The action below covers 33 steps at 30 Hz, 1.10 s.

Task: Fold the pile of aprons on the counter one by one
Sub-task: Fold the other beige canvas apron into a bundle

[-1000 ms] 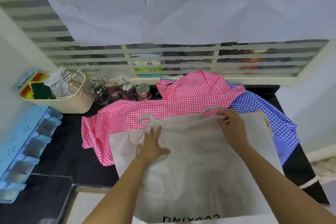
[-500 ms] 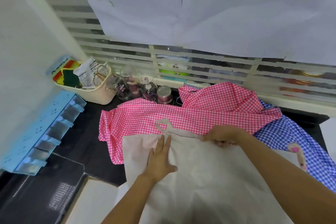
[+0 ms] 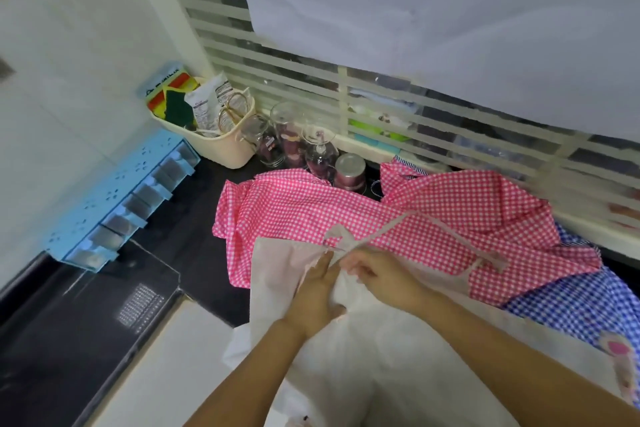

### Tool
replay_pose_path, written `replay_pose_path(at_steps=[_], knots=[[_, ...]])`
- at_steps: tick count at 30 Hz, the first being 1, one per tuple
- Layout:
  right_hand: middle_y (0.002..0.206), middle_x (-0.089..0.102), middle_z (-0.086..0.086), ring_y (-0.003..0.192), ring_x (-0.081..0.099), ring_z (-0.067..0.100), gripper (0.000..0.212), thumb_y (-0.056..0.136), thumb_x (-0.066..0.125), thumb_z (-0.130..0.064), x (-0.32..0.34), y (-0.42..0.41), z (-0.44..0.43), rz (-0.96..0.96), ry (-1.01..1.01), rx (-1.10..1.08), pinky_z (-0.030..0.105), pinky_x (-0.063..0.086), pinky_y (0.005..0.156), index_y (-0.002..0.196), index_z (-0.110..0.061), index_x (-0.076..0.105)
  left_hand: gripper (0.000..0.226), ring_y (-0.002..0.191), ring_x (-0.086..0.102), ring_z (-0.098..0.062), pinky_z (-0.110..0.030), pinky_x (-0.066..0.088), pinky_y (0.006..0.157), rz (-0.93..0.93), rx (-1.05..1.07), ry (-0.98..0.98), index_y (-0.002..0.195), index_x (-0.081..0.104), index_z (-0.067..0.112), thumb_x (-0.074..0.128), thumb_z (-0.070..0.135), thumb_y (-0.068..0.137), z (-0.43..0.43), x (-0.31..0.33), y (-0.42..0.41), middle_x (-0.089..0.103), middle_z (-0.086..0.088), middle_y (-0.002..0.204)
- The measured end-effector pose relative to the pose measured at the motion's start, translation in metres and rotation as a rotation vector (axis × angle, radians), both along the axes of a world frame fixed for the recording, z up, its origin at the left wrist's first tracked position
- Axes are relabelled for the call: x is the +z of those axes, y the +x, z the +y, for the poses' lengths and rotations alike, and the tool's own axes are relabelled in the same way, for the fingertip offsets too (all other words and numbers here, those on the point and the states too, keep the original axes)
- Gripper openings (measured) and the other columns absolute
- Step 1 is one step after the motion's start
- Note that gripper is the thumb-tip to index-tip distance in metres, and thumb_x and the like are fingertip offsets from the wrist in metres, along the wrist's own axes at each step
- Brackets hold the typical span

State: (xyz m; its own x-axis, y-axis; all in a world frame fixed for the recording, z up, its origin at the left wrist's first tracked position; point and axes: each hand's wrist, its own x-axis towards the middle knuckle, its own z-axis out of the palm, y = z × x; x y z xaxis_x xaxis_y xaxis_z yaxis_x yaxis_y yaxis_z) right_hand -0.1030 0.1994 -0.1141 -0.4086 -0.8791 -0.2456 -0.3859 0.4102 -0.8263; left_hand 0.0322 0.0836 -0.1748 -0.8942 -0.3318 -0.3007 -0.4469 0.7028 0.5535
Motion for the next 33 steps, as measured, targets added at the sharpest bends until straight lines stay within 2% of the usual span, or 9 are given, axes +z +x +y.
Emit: replay_pose_path(at_steps=[6, 13, 16, 19, 21, 24, 27, 30, 33], knots=[[0.142, 0.042, -0.002, 0.124, 0.045, 0.015, 0.061, 0.087, 0.066, -0.022, -0.048, 0.032, -0.025, 0.112, 0.120, 0.047, 0.029, 0.039, 0.105, 0.142, -0.026, 0.039, 0.054, 0.108, 0.041, -0.015, -0.029, 0.037, 0.094, 0.306, 0.385, -0.275, 0.127, 0.052, 0.020, 0.072, 0.024, 0.076, 0.000, 0.011, 0.075, 0.048, 0.001, 0.125], [0.141, 0.040, 0.011, 0.131, 0.039, 0.024, 0.080, 0.074, 0.080, -0.016, -0.050, 0.034, -0.070, 0.195, 0.073, -0.011, 0.042, 0.037, 0.107, 0.143, -0.015, 0.039, 0.068, 0.113, 0.047, -0.023, -0.034, 0.037, 0.096, -0.079, 0.993, -0.088, 0.129, 0.047, 0.012, 0.076, 0.041, 0.076, 0.018, 0.009, 0.145, 0.050, -0.005, 0.122], [0.116, 0.056, 0.010, 0.109, 0.054, 0.026, 0.058, 0.070, 0.081, -0.014, -0.065, 0.030, -0.082, 0.189, 0.080, 0.013, 0.045, 0.046, 0.095, 0.123, -0.008, 0.059, 0.028, 0.083, 0.059, -0.021, -0.025, 0.045, 0.072, -0.075, 0.935, 0.045, 0.093, 0.057, 0.012, 0.064, 0.038, 0.088, 0.022, 0.006, 0.160, 0.061, -0.003, 0.089], [0.081, 0.059, 0.006, 0.085, 0.059, 0.025, 0.024, 0.082, 0.069, -0.028, -0.071, 0.025, -0.088, 0.171, 0.091, -0.049, 0.034, 0.048, 0.077, 0.088, -0.005, 0.064, 0.032, 0.058, 0.050, -0.011, -0.013, 0.037, 0.054, 0.152, 0.967, 0.193, 0.068, 0.048, 0.018, 0.058, 0.034, 0.093, 0.022, 0.013, 0.168, 0.048, 0.008, 0.059], [0.082, 0.059, 0.005, 0.085, 0.053, 0.018, 0.018, 0.094, 0.057, -0.019, -0.059, 0.022, -0.086, 0.079, 0.049, -0.135, 0.027, 0.039, 0.073, 0.099, -0.003, 0.065, 0.034, 0.053, 0.048, -0.003, -0.013, 0.037, 0.054, 0.244, 0.928, 0.279, 0.064, 0.048, 0.022, 0.058, 0.035, 0.093, 0.015, 0.022, 0.171, 0.050, 0.012, 0.053], [0.104, 0.060, 0.005, 0.101, 0.052, 0.015, 0.031, 0.100, 0.047, -0.016, -0.047, 0.009, -0.078, 0.007, -0.024, -0.214, 0.025, 0.037, 0.090, 0.125, -0.001, 0.058, 0.029, 0.054, 0.047, 0.000, -0.012, 0.036, 0.055, 0.156, 0.673, 0.448, 0.064, 0.053, 0.019, 0.067, 0.022, 0.089, 0.002, 0.029, 0.179, 0.051, 0.015, 0.056], [0.110, 0.062, 0.012, 0.103, 0.054, 0.020, 0.032, 0.101, 0.045, -0.019, -0.050, -0.006, -0.074, 0.027, 0.016, -0.256, 0.034, 0.038, 0.094, 0.115, 0.006, 0.059, 0.020, 0.062, 0.040, 0.000, -0.010, 0.034, 0.063, 0.009, 0.411, 0.254, 0.065, 0.056, 0.011, 0.065, 0.002, 0.080, -0.013, 0.024, 0.191, 0.046, 0.013, 0.069], [0.104, 0.063, 0.020, 0.100, 0.058, 0.030, 0.030, 0.100, 0.045, -0.017, -0.052, -0.014, -0.070, -0.025, 0.025, -0.267, 0.041, 0.042, 0.093, 0.108, 0.007, 0.061, 0.030, 0.083, 0.051, -0.003, -0.001, 0.032, 0.078, 0.037, 0.479, 0.075, 0.073, 0.058, 0.030, 0.059, 0.001, 0.083, -0.027, 0.018, 0.206, 0.051, 0.018, 0.088], [0.120, 0.060, 0.023, 0.116, 0.055, 0.036, 0.032, 0.101, 0.045, -0.019, -0.053, -0.017, -0.069, -0.073, 0.016, -0.239, 0.050, 0.039, 0.103, 0.114, 0.006, 0.059, 0.027, 0.103, 0.052, -0.014, -0.012, 0.037, 0.090, 0.023, 0.517, 0.054, 0.106, 0.059, 0.023, 0.064, 0.010, 0.083, -0.029, 0.007, 0.213, 0.053, 0.006, 0.112]])
